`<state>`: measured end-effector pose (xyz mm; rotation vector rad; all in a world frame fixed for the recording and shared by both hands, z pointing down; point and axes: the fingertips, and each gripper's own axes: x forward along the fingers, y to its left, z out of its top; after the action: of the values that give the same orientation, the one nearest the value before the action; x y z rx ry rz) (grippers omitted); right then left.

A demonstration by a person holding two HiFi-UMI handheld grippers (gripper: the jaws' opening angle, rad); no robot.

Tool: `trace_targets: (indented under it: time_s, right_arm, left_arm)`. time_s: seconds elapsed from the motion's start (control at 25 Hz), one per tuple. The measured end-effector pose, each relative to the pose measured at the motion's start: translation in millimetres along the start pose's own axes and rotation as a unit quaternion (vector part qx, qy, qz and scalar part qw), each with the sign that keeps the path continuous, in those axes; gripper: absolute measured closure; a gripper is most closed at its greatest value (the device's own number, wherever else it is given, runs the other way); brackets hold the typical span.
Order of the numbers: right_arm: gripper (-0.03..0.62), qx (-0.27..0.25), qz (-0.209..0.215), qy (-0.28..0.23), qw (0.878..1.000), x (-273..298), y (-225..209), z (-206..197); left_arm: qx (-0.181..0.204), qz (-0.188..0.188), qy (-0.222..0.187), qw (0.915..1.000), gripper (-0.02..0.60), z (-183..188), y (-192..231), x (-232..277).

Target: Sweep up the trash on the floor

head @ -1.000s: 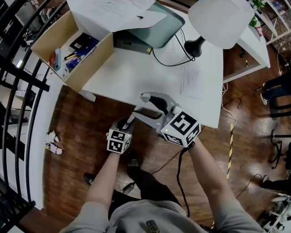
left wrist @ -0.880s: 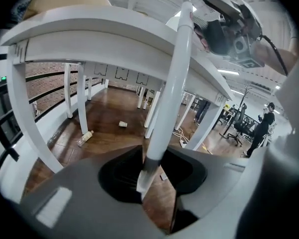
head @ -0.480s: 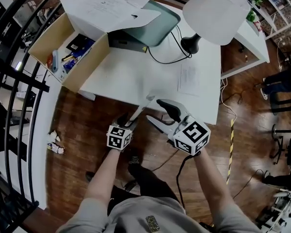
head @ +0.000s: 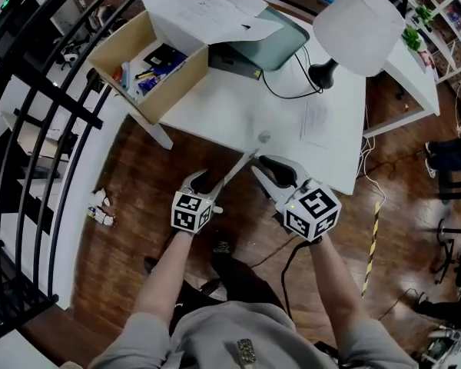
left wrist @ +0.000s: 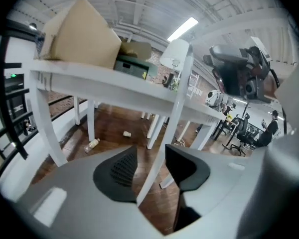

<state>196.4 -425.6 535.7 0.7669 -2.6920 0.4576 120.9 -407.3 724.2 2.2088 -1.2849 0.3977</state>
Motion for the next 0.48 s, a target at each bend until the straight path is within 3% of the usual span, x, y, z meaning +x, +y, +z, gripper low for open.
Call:
trace_targets:
  time_s: [0.08,0.16,0.48]
  right_arm:
    - [0.584,-0.008,0.022,-0.005,1.000,11.6,28.8,10.9]
    - [0.594,-0.018,0.049,-0.007,0.999,26.1,63.3,22.8]
    - [0.594,-0.063,0.156,-0.028,0.985,81.2,239.6,74.9]
  left_arm:
    - [0.012,0.024,-0.031,0.9992,0.486,24.5,6.9,-41.1]
    - [0.021,0.036,-0.059,0.9974,0.577,46.8,9.6,-86.4]
    - [-0.008,0.098,-0.131,0.9866,0.577,77.8,27.9,-284.5]
